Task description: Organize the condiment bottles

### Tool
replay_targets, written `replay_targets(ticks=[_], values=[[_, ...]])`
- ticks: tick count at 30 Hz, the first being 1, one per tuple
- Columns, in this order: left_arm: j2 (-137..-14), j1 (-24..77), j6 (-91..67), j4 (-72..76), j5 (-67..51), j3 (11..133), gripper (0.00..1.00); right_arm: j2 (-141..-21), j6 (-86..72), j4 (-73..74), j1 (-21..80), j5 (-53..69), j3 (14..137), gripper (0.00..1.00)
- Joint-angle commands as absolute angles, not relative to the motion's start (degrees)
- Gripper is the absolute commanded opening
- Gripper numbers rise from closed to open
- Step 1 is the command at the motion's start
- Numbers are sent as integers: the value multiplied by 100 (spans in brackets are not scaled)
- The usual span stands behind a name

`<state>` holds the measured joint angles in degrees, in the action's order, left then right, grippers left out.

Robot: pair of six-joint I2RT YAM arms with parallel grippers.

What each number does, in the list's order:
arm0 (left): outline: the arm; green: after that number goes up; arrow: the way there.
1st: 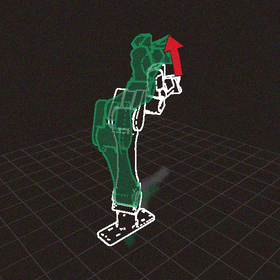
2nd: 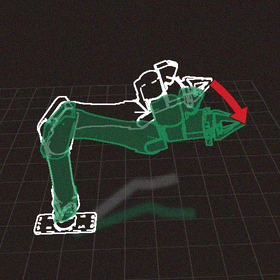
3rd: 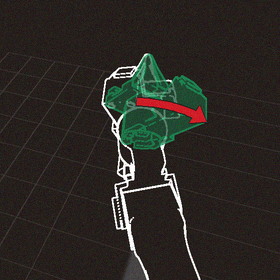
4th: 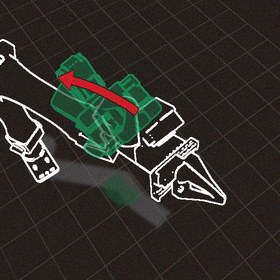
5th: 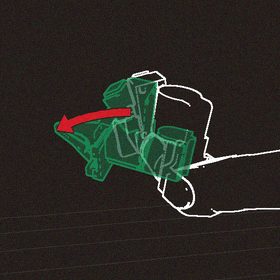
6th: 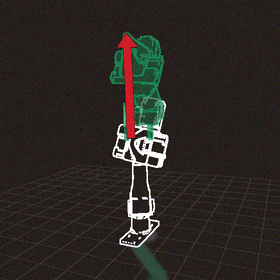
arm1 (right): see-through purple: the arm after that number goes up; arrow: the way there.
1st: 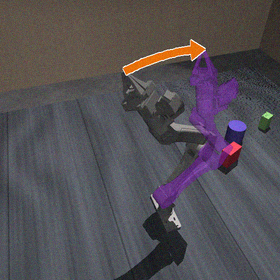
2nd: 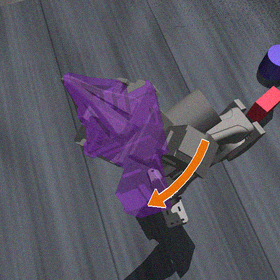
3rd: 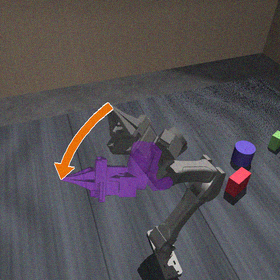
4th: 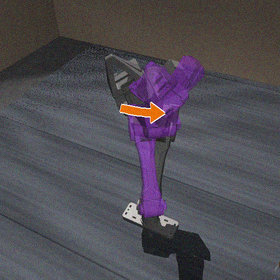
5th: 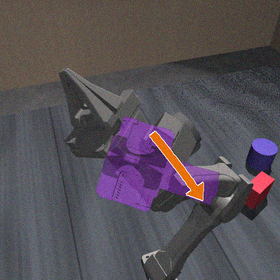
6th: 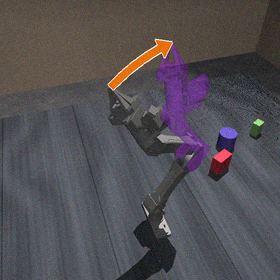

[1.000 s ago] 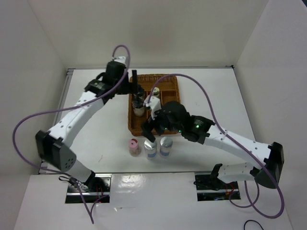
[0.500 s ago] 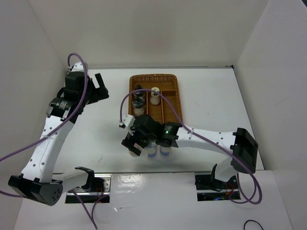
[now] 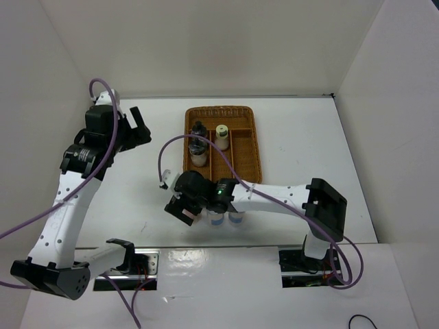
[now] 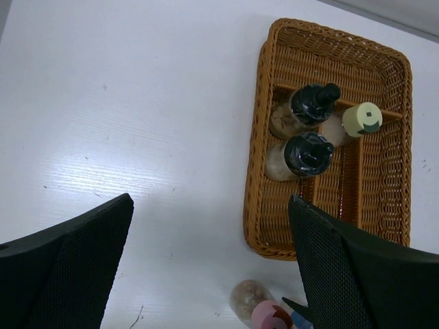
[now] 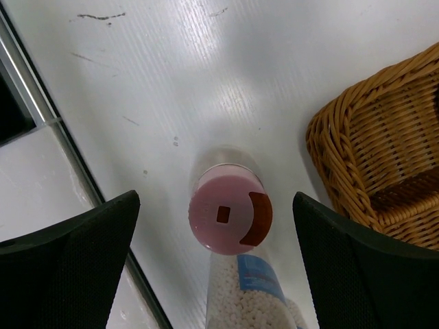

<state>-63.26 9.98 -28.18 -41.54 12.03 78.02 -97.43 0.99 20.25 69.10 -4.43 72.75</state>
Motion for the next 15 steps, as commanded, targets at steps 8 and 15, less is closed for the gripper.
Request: replay_targets(ticks=[8,15], values=[[-6196,967,-2540,-4052,1055,7664,99,-10054,-228,1969,6970,-808,7488,88],[-6144,967,-2540,-4052,1055,7550,99,-10107,-281,2038,6970,-870,7488,74]])
